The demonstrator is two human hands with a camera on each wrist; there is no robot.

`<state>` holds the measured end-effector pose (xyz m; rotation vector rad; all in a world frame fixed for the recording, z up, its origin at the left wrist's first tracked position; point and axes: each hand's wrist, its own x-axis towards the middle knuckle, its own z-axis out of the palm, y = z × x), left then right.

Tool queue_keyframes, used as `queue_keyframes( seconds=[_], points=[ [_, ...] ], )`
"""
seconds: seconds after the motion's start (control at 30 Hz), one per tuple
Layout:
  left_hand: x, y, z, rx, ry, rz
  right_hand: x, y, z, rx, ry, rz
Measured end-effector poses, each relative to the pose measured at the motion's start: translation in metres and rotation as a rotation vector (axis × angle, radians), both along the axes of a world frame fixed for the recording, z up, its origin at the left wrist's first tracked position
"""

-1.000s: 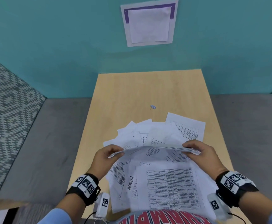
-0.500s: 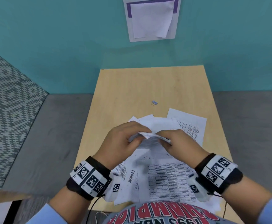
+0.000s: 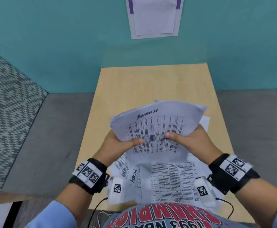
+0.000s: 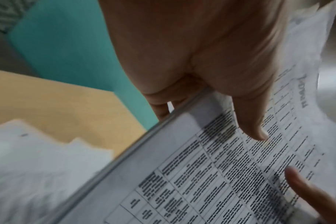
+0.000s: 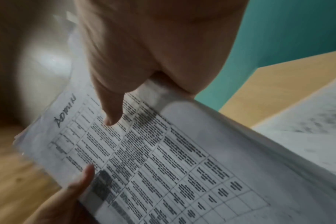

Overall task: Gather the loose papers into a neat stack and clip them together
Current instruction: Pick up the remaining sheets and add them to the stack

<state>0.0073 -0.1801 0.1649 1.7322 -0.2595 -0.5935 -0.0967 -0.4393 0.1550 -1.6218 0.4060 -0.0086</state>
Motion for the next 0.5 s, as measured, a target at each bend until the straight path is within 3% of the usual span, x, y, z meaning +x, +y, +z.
queue_keyframes(
  seconds=[0.1, 0.2, 0.37, 0.5],
  points=[
    [-0.007, 0.005, -0.047, 0.158, 0.065, -0.068, -0.011, 0.004, -0.041, -0.154, 0.212, 0.09],
    [-0.016, 0.008, -0.069, 0.207, 0.019, -0.054, -0.02, 0.004, -0.059, -0.217, 0.152, 0.137],
    [-0.014, -0.001, -0.04, 0.078, -0.072, 0.129, -0.016, 0.008, -0.033, -0.102, -0.013, 0.043],
    [-0.01, -0.002, -0.029, 0.009, -0.103, 0.13, -0.011, 0.015, -0.035, -0.068, -0.059, -0.048]
  ],
)
